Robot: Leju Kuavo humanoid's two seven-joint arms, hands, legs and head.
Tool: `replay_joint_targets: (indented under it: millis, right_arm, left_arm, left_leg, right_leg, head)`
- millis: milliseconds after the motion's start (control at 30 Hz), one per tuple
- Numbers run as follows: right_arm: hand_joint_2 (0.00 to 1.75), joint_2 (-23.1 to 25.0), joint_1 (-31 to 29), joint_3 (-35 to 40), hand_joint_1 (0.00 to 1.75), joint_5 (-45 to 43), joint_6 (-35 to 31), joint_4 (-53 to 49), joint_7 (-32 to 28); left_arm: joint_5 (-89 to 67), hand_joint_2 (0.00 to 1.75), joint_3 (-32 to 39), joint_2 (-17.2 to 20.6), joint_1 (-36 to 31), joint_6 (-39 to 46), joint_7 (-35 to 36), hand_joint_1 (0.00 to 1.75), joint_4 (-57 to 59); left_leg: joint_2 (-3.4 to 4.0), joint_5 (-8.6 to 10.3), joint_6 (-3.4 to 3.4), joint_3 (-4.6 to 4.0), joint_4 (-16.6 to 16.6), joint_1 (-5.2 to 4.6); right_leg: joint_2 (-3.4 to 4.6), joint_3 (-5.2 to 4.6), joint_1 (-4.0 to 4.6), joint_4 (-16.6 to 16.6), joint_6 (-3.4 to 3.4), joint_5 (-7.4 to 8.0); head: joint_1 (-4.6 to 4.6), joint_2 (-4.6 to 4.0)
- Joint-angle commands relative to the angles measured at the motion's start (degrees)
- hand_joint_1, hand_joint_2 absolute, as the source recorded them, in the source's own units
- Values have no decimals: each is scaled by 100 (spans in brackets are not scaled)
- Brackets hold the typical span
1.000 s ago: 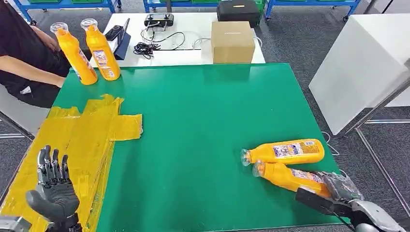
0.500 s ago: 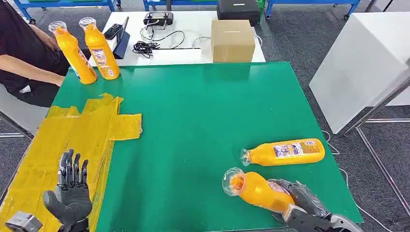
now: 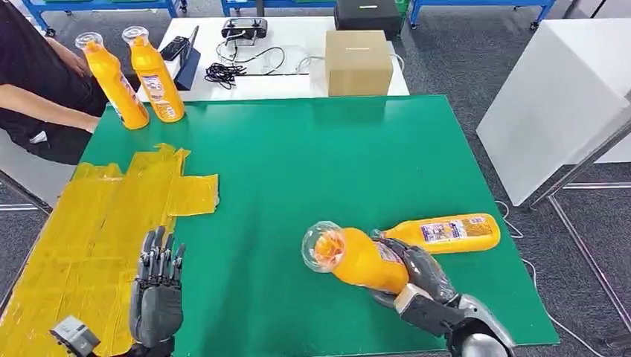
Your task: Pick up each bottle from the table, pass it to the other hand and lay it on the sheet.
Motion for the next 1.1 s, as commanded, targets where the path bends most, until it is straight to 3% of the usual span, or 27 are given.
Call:
replay_joint_targets:
  millis: [33,567,1100]
  right_arm:
    - [175,1118,-1238,569,175,89,-348,1509,255]
    - [175,1739,-1919,1540,175,876,-758,1986,674]
    - [175,2253,-2128,2549,175,1796,-1261,2296,1085]
  left_arm:
    - [209,175,-1072,499,-233,82,97,0,259]
    - [456,175,-1044,547,-355,189,107,0,118]
    - [501,175,-911,401,-418,302,113,0,-166]
  left_leg:
    - [33,1,-6,8,-9,5]
    - [38,1,-13,-1,-7,5]
    - [16,4,-12,-20,-1,5]
  right_leg:
    - [29,-1,4,-9,-2,10]
    - [32,-10,4,-3,-2,9]
    - [13,-24,3,6,-1,4]
  head:
    - [-2,0]
    - [0,0]
    - [4,0]
